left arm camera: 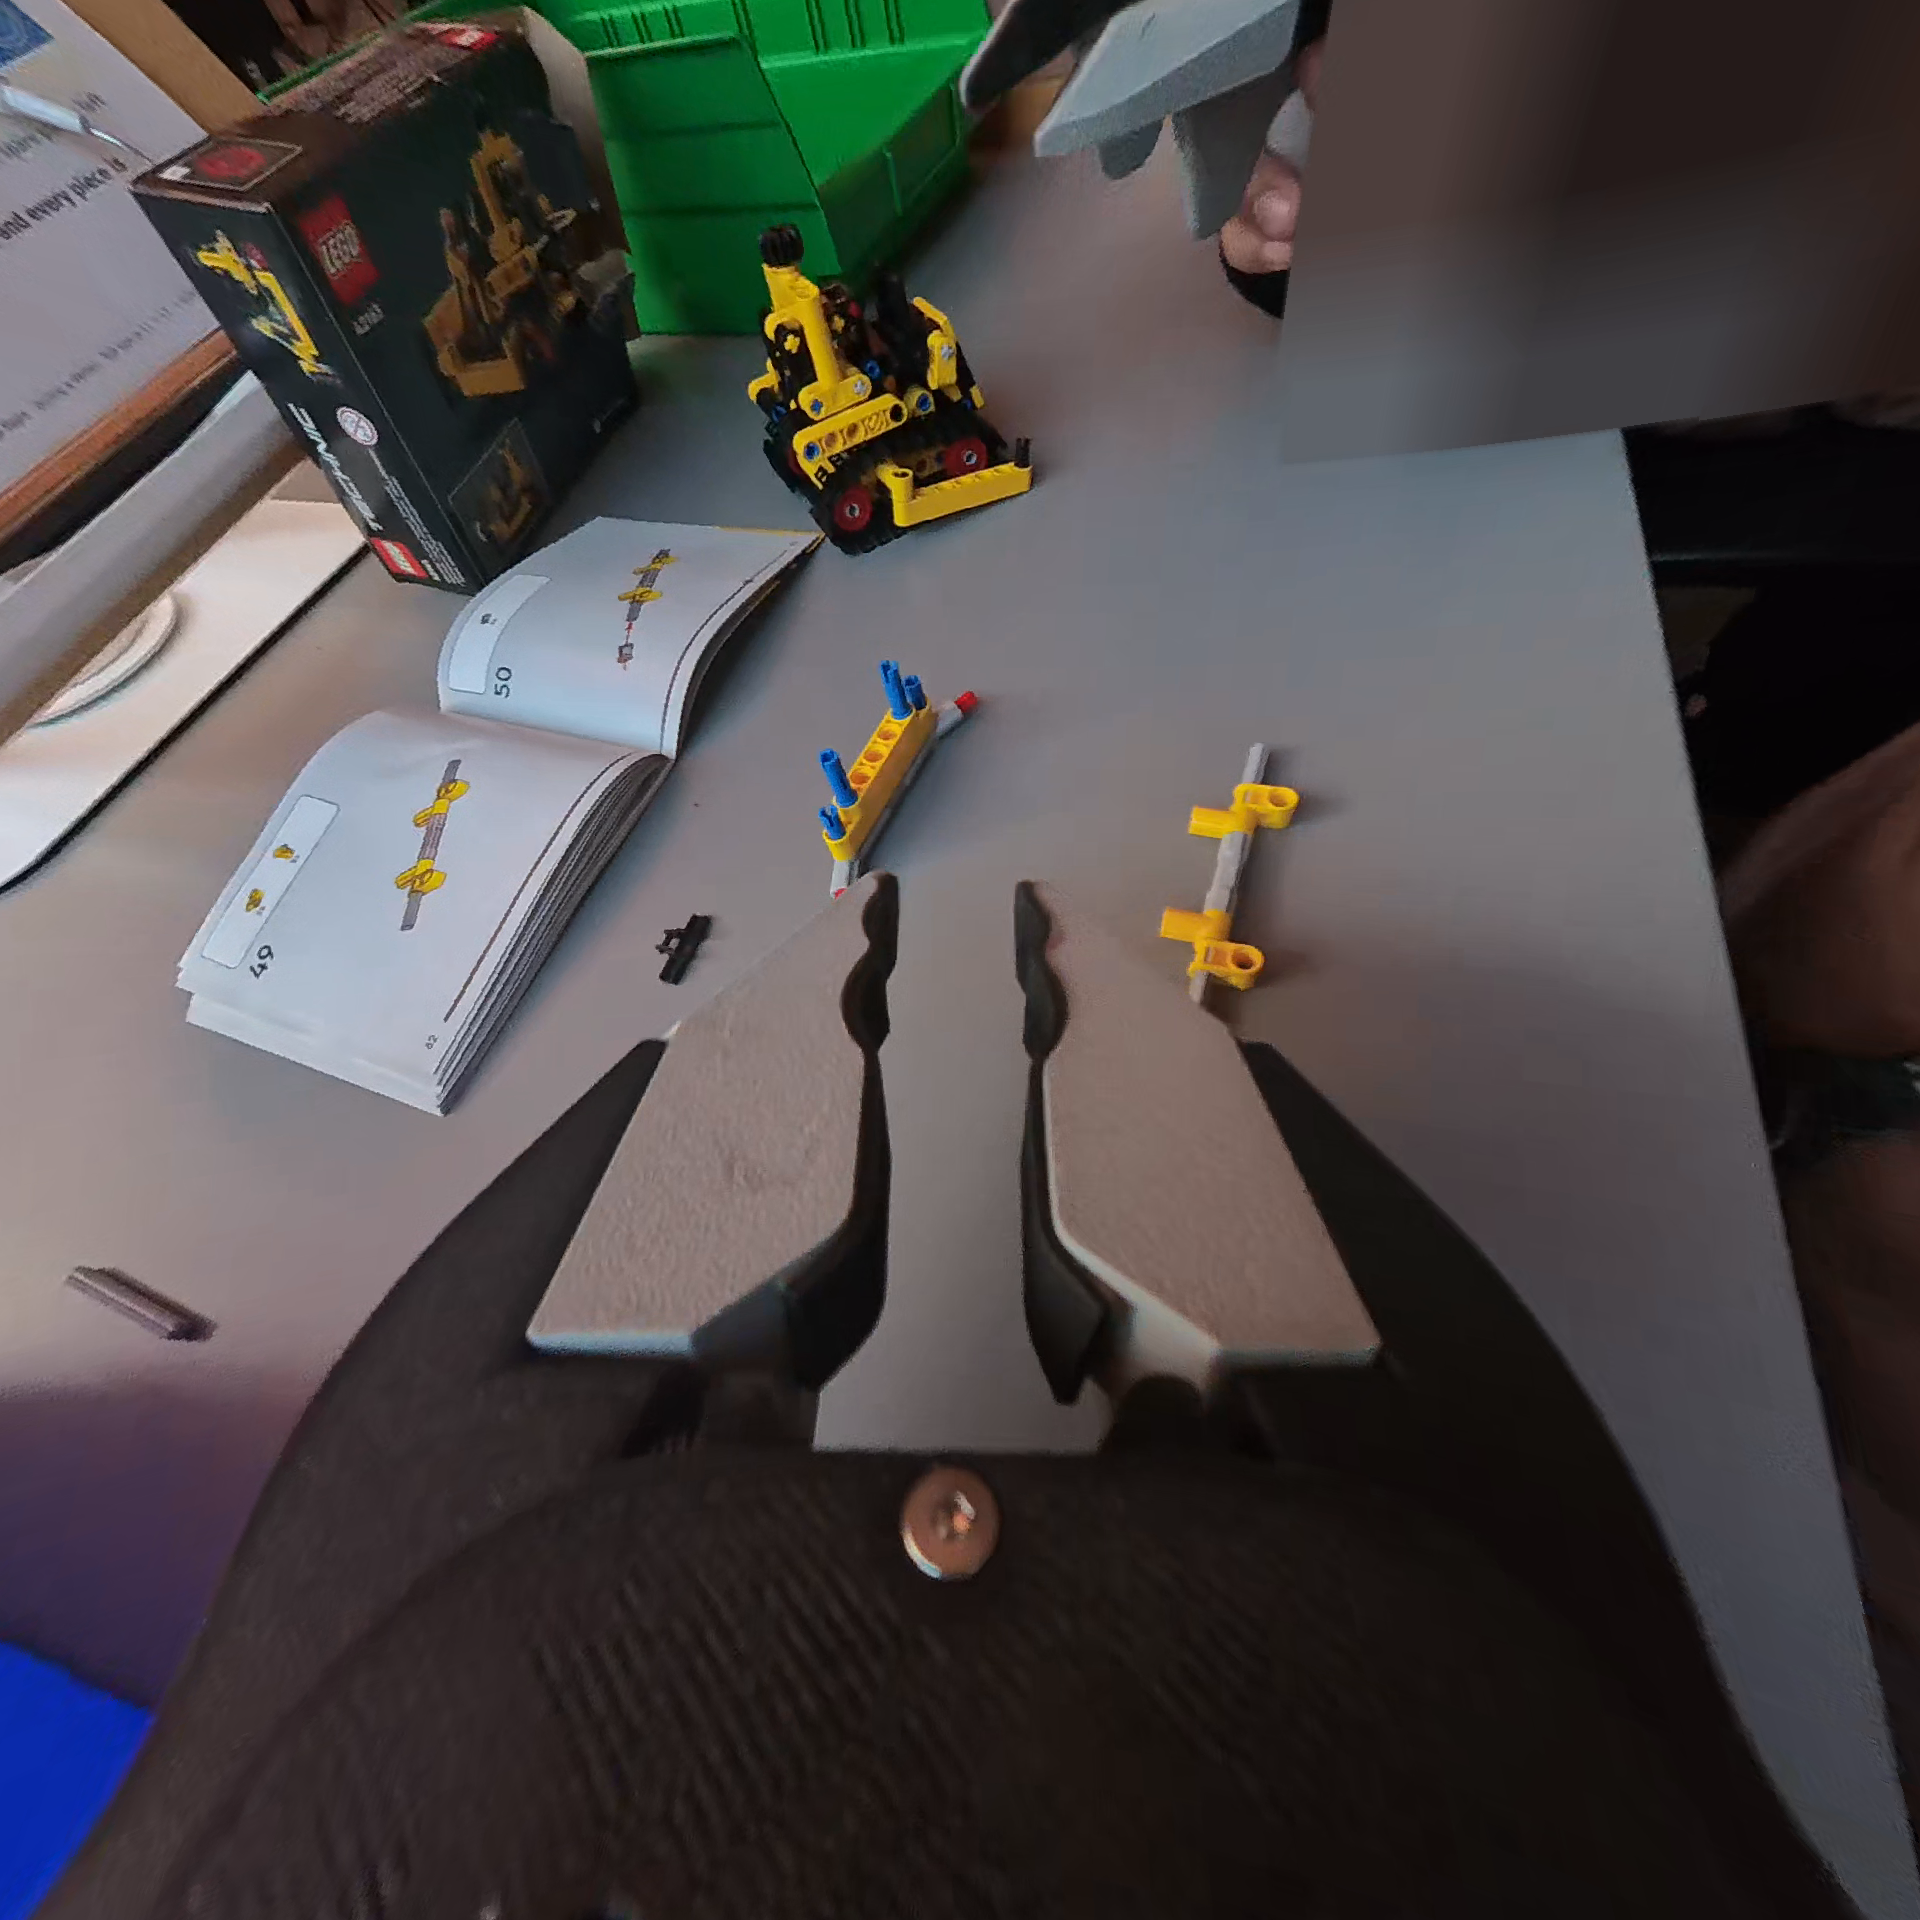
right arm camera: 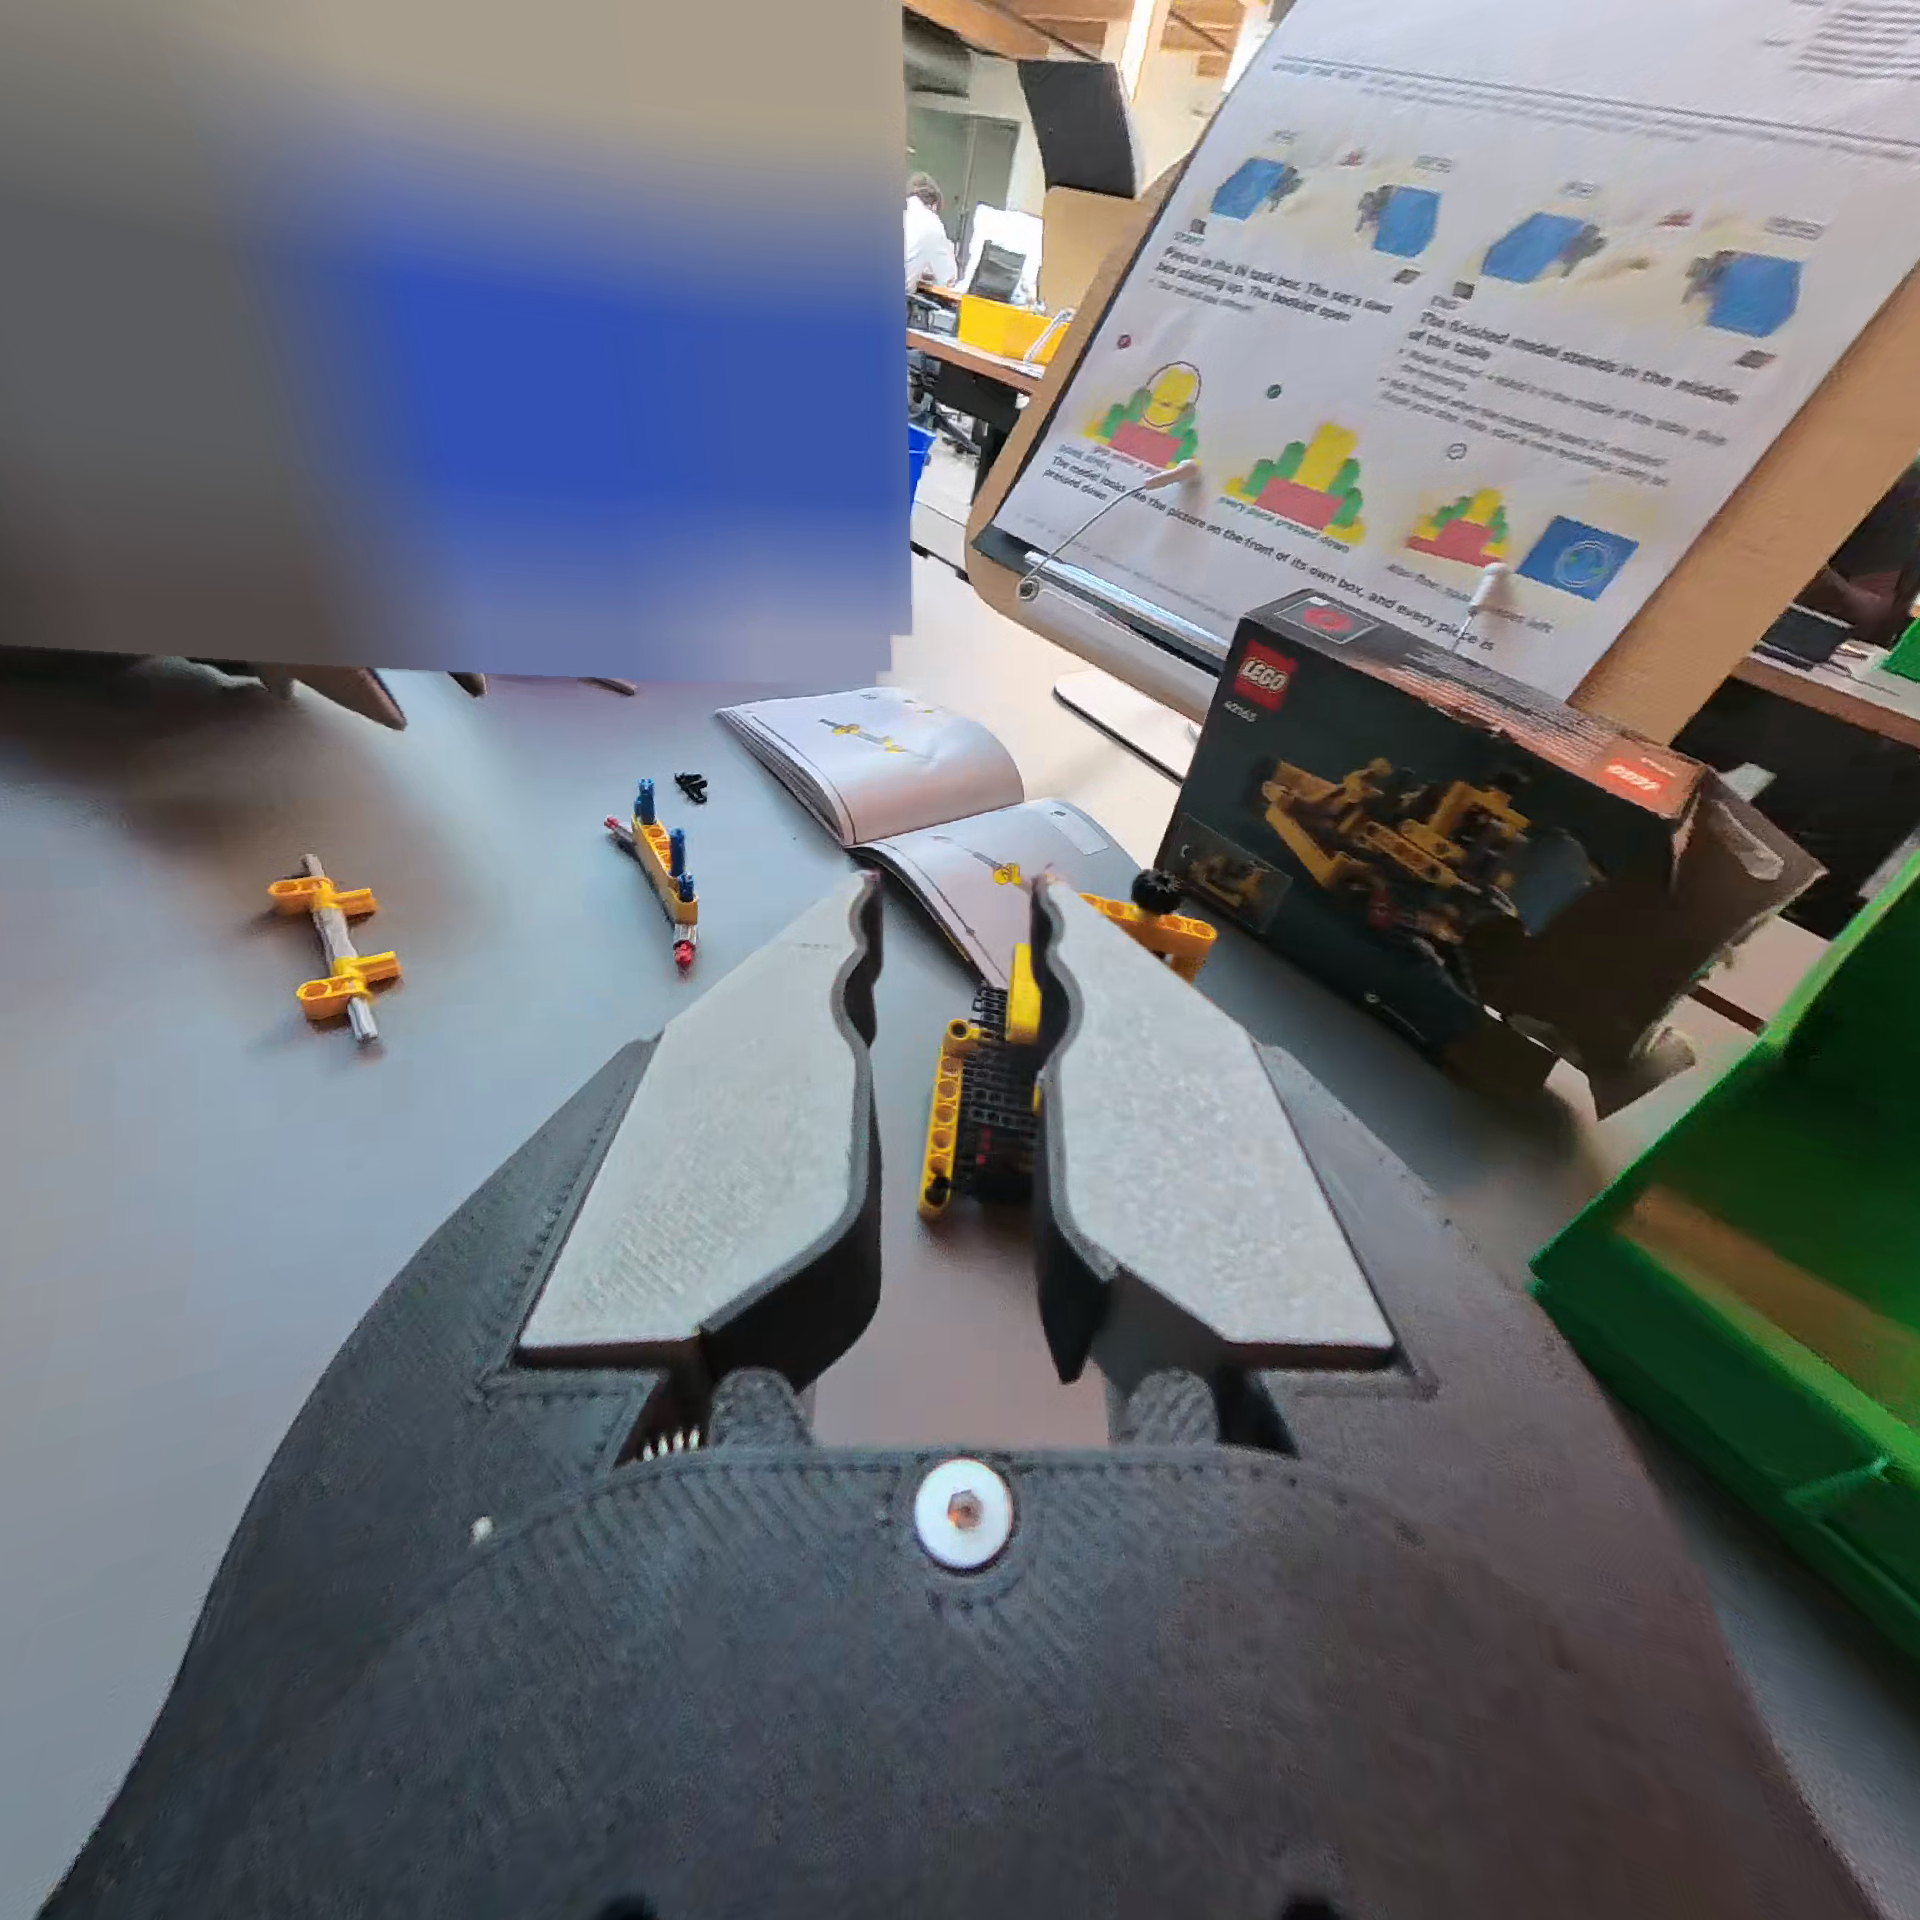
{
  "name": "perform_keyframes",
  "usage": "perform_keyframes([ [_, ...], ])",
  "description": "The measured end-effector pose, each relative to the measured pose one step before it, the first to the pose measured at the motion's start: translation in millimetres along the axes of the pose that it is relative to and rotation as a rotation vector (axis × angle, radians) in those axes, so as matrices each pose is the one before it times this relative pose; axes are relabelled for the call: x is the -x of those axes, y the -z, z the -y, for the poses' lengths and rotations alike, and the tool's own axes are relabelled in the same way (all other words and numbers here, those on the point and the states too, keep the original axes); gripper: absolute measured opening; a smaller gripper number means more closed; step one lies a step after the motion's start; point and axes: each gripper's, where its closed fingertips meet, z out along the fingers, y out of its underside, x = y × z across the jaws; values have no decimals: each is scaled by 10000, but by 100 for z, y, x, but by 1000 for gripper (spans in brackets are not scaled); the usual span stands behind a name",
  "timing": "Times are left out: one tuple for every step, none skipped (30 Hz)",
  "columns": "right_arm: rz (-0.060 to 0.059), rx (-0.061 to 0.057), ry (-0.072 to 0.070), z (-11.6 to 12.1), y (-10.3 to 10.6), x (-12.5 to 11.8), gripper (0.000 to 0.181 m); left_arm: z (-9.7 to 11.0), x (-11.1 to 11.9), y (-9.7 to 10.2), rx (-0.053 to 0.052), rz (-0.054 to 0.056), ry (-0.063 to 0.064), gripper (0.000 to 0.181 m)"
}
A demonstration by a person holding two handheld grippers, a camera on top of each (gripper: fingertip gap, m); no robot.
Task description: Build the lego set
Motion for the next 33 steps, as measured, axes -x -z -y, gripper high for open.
perform_keyframes([
  [-39, 7, -81, -13, 5, -162, 25, -137, 169, -140, 84, 94, 12, 20],
  [-59, 17, -63, -23, -2, -149, 26, -133, 135, -151, 94, 65, 28, 20],
  [-45, -6, -31, 28, 13, -89, 27, -44, -1, -124, 53, -20, 39, 20],
  [37, -53, -8, 108, 41, 70, 28, 23, -108, -99, 15, -73, 48, 20],
  [45, -71, 1, 136, 44, 103, 27, 58, -25, -52, -7, -2, 36, 20],
  [4, -50, 18, 103, 49, 56, 28, 24, 30, -30, 4, 26, 5, 20],
  [19, -37, 35, 60, 25, 75, 28, -38, 70, -4, 25, 27, -10, 20],
  [56, 4, 13, -22, -34, 119, 27, -45, 120, 23, 25, 46, -18, 19],
  [74, 49, 1, -86, -57, 119, 27, -64, 235, 41, 11, 118, -36, 18],
  [28, 44, 27, -62, -54, 74, 27, -57, 289, 54, 15, 162, -61, 17],
  [1, 17, 72, -9, -36, 47, 27, -64, 247, 62, 6, 134, -65, 16],
  [-17, 8, 105, 33, -22, 52, 27, -13, 180, 61, -16, 82, -34, 15],
  [-32, -8, 124, 47, -2, 36, 26, 30, 152, 57, -53, 64, 18, 13],
  [-16, -26, 128, 85, 19, 69, 25, 25, 65, 38, -50, -20, 62, 12],
  [19, -27, 99, 71, 2, 102, 24, -47, 64, 16, -10, -34, 101, 12],
  [23, 14, 58, -3, -18, 85, 24, -81, 89, 7, 7, -20, 86, 12],
  [14, 21, 48, -10, -16, 48, 24, -116, 91, -8, 23, -8, 65, 13],
  [33, 3, 43, 15, -8, 86, 24, -94, 121, 19, 40, 31, 48, 13],
  [16, -18, 31, 32, 24, 46, 24, 33, 130, 63, -44, 49, 13, 12],
  [-22, -24, 38, 47, 40, -16, 24, 41, 101, 60, -49, 27, 11, 11],
  [-22, -28, 42, 51, 57, -22, 24, -7, 165, 46, -15, 77, -3, 11],
  [20, -51, 31, 89, 71, 40, 23, -35, 153, 42, 2, 87, -43, 11],
  [42, -66, 18, 111, 52, 80, 22, -36, 87, 27, -1, 41, -35, 10],
  [7, -33, 16, 56, 41, 19, 21, -13, 72, 10, 0, 28, 6, 10],
  [-27, 22, 23, -37, 16, -42, 21, 9, 44, 3, -10, 2, 18, 10],
  [-21, 33, 31, -68, -8, -30, 21, -9, 6, -22, 5, -30, 38, 10],
  [-2, 28, 24, -51, -11, -2, 21, -34, 17, -18, 17, -22, 36, 9],
  [-9, 7, 37, -5, 1, 13, 20, -18, -7, -20, 10, -23, 17, 9],
  [-9, -6, 54, 5, 11, 12, 20, -22, 20, -19, 19, 7, -6, 9],
  [13, -5, 45, 14, 3, 47, 20, -31, 37, -23, 17, 39, -41, 9],
  [3, 4, 35, 1, -2, 31, 20, -19, 25, -18, 18, 34, -61, 9],
  [-7, 7, 39, -6, -1, 5, 19, -4, -32, -11, 7, 16, -64, 8],
  [16, 20, 26, -37, 6, 40, 18, -8, -27, -2, 2, 11, -46, 8],
])
